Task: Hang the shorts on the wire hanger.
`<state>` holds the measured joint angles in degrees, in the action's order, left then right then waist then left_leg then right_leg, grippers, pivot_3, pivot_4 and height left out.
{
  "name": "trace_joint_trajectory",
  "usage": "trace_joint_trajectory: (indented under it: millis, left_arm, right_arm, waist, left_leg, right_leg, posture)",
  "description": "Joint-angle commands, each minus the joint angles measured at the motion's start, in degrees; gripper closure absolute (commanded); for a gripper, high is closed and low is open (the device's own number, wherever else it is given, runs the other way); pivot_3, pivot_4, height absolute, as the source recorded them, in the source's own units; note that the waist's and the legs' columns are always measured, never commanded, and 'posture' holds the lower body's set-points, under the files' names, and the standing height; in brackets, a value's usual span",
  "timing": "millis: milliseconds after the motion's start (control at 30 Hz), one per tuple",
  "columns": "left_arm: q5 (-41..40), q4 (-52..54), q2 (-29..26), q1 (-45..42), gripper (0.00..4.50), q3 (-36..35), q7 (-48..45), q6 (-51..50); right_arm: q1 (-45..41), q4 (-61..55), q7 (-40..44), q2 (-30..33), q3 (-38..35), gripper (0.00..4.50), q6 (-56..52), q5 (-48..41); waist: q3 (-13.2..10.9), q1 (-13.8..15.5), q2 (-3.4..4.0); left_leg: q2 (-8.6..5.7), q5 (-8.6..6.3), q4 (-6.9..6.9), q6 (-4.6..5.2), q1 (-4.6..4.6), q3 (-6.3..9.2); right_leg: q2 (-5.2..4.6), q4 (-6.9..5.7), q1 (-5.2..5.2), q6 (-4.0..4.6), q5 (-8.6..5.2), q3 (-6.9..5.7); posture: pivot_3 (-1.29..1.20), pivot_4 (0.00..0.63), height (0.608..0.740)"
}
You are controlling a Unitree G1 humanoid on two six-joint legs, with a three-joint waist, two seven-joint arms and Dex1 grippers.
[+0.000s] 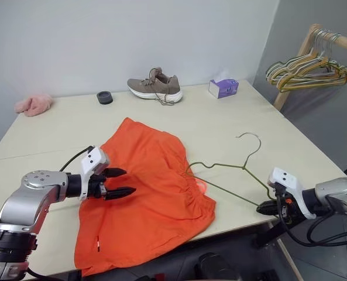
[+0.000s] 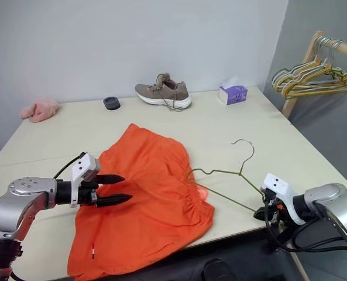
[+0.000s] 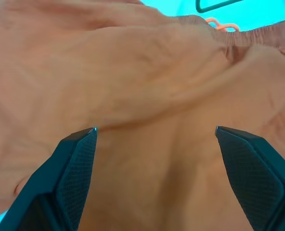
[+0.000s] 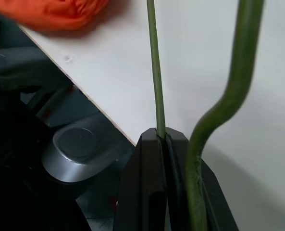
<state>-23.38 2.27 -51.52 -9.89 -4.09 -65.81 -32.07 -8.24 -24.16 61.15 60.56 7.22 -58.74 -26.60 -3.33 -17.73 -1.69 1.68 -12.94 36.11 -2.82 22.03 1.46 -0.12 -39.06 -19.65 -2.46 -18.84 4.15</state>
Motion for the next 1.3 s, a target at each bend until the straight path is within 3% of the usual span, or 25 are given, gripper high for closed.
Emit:
trace_joint_trajectory:
  millis: [33, 200, 467, 667, 1033, 1300]
  left_arm:
    - [0.17, 0.96, -0.24, -0.44, 0.35, -0.64, 0.39, 0.84]
    - [-1.01, 2.5, -0.29, 0.44, 0.35, -0.85, -0.23, 0.33]
    - [-5.08, 7.99, -0.41, 2.33, 0.35, -0.93, -4.88, 0.59]
    - [-4.17, 7.33, 0.67, 0.91, 0.35, -0.77, -3.76, 2.53]
    - [-2.47, 5.73, 0.39, 1.75, 0.35, -1.49, -1.72, 4.51]
    - [-2.94, 6.86, -0.34, 3.55, 0.35, -1.16, -2.91, 4.83]
  right_arm:
    - [0.16, -2.49, -0.69, -0.69, 1.02, 4.5, -0.27, -0.98]
    - [0.11, -0.83, -2.55, -2.87, -1.89, 4.5, -2.17, -2.82]
    - [3.02, 2.25, -2.64, -1.02, -7.13, 4.5, -6.36, -6.4]
    - [4.26, 2.9, -2.9, -0.88, -4.48, 4.5, -6.75, -5.91]
    - [-0.95, 6.08, -2.56, -1.97, -2.57, 4.5, -7.81, -6.82]
    - [1.46, 7.23, -0.81, 1.51, -1.4, 4.5, -7.13, -6.72]
  waist:
    - [0.0, 0.1, 0.0]
    - [0.0, 0.12, 0.0]
    - [0.01, 0.3, -0.04]
    - [0.01, 0.15, -0.04]
    - [0.01, 0.22, -0.04]
    - [0.01, 0.34, -0.04]
  left_leg:
    - [0.0, 0.0, 0.0, 0.0, 0.0, 0.0]
    - [-0.01, 0.0, 0.01, 0.0, 0.0, -0.03]
    - [0.0, 0.0, -0.01, 0.0, 0.03, 0.02]
    - [-0.02, 0.0, 0.02, 0.0, 0.0, -0.04]
    - [-0.02, 0.0, 0.01, 0.0, 0.0, -0.04]
    - [0.0, 0.0, -0.02, 0.01, 0.04, 0.0]
  right_leg:
    - [0.0, 0.0, 0.0, 0.0, 0.0, 0.0]
    - [0.0, 0.0, 0.0, 0.0, 0.0, 0.01]
    - [0.0, 0.01, -0.01, 0.0, 0.0, -0.02]
    - [0.0, 0.01, 0.01, 0.01, 0.0, 0.01]
    - [0.01, 0.01, 0.0, 0.0, 0.0, 0.01]
    - [0.01, 0.02, -0.03, 0.0, -0.01, 0.01]
  posture:
    - [-0.3, 0.0, 0.74]
    - [-0.29, 0.0, 0.74]
    - [-0.29, 0.0, 0.74]
    - [-0.3, 0.0, 0.74]
    - [-0.28, 0.0, 0.74]
    - [-0.28, 0.0, 0.74]
